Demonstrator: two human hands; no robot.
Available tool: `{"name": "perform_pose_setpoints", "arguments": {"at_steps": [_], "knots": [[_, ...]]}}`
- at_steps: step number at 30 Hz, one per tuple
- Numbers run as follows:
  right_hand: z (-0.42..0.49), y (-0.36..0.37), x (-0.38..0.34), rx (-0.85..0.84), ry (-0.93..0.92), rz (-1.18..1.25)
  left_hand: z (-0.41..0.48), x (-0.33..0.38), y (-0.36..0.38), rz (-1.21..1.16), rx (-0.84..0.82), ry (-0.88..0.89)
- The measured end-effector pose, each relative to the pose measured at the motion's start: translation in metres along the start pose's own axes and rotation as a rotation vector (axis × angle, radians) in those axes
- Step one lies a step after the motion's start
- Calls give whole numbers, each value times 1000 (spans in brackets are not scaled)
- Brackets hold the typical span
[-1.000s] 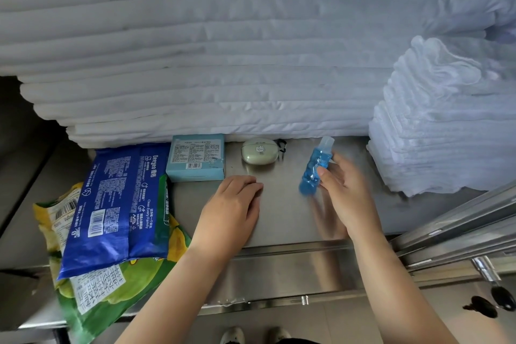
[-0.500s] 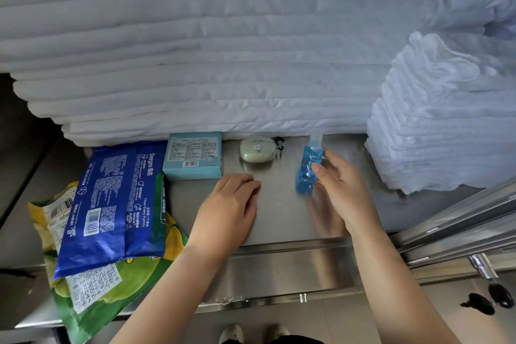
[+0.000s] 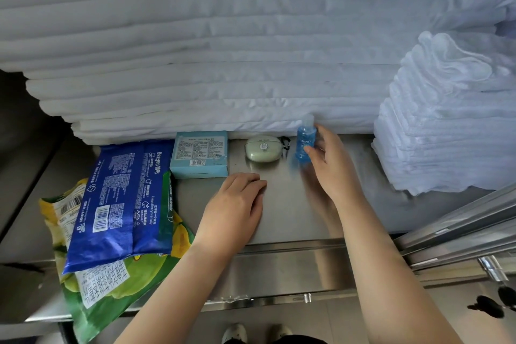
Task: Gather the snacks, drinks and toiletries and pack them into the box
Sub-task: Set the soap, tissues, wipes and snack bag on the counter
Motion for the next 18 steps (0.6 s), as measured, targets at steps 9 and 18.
{"name": "perform_pose_setpoints", "arguments": {"at_steps": [9,18], "knots": [[-10,-8,1,69,7,-56,0,-1,2,-3,4,4],[8,-2,-2,74,55,-143,-1,0,0,-15,0,-3]]}}
Point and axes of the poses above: each hand's wrist, its own z-axis towards the middle knuckle, its own y-axis out of the palm, x = y × z, the point moved 6 cm from there along z, towards the middle knuckle, and after that the axes turned 1 degree about z, right-handed, at the moved point
